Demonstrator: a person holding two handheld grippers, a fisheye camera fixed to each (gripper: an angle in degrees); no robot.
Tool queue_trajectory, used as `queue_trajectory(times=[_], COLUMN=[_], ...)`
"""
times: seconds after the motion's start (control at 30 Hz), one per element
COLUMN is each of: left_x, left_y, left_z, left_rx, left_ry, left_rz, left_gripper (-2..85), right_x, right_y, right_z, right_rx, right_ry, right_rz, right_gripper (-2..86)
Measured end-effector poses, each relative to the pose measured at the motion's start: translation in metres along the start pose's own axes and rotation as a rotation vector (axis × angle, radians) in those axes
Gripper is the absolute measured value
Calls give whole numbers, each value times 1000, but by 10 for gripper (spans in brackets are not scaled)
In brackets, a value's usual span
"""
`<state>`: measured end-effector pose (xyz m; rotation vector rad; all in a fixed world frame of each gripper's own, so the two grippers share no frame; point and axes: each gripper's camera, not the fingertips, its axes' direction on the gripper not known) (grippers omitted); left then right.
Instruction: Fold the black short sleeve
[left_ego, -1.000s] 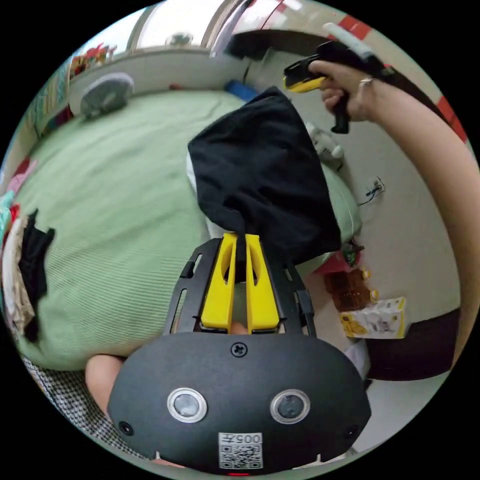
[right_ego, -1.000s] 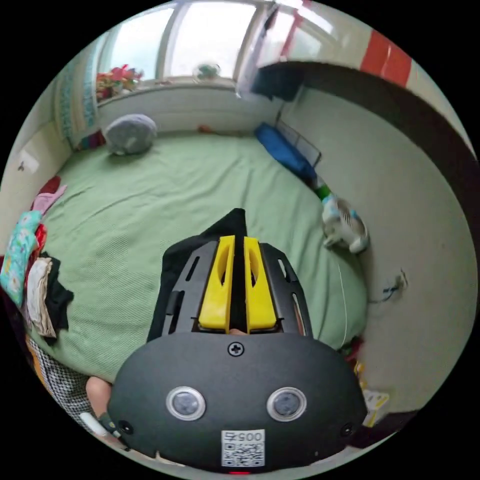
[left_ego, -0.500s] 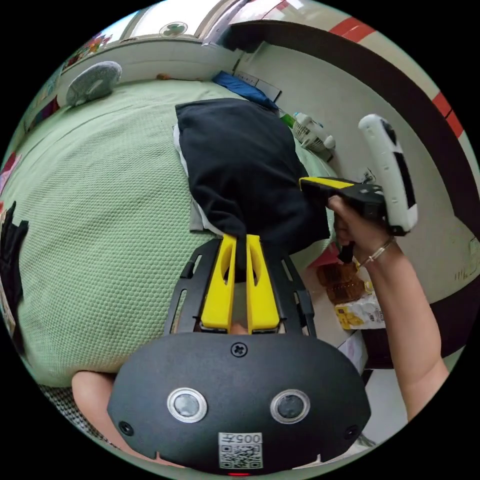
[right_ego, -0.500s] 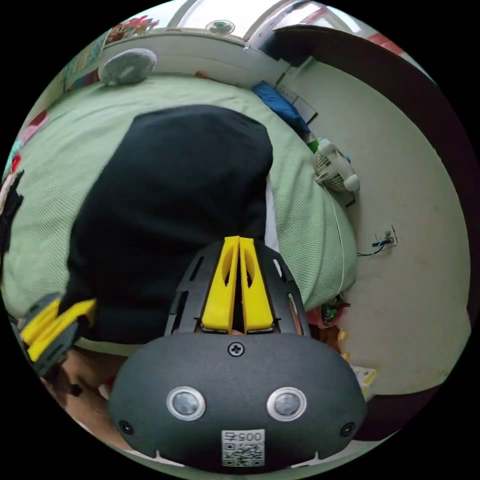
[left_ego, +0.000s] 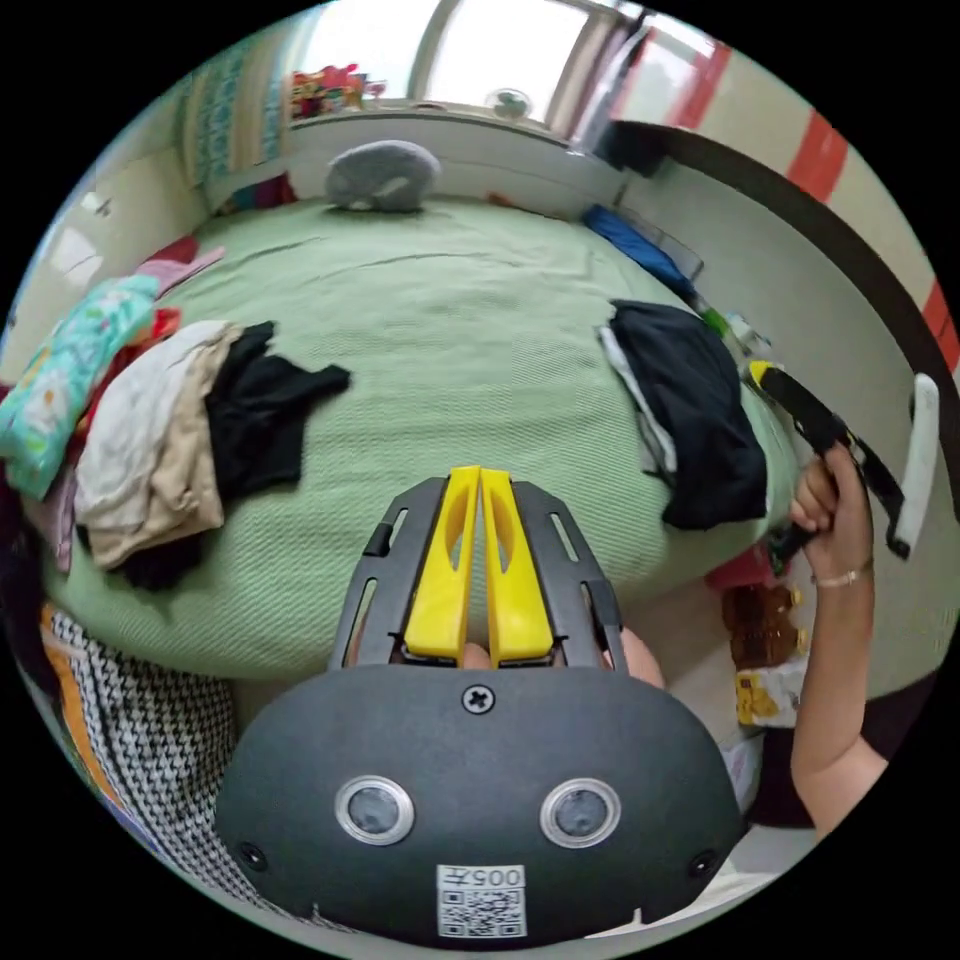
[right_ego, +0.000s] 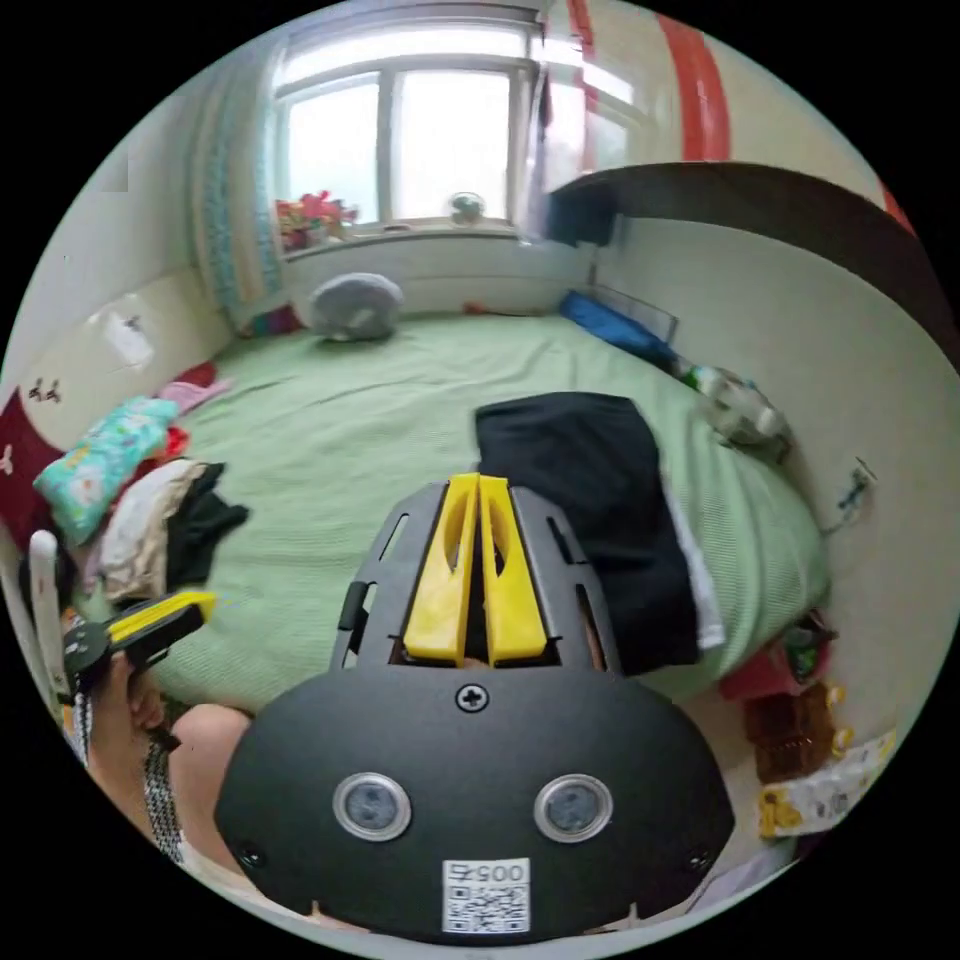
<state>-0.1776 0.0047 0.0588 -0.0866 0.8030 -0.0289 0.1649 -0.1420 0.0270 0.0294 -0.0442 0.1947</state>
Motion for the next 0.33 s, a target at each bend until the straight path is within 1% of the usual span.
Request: queue_trajectory(times=[0.07, 0.13, 0.23, 0.33], left_x=[-44, -77, -134, -189], left_y=[6, 11, 15, 9], left_z=[-14, -21, -33, -44], left_rx=[54, 75, 74, 73], left_ry=[-74, -113, -178, -227], left_rz=[-52, -68, -120, -155], left_gripper=[-4, -2, 8, 48], right_x=[-63, -107, -165, -199], right_y=[10, 18, 22, 22], right_z=[15, 36, 82, 122], right_rx=[7, -2, -100, -191], right_ry=[-133, -182, -212, -230], right_rz=[-88, -166, -224, -249], right_gripper=[-10, -10, -12, -11])
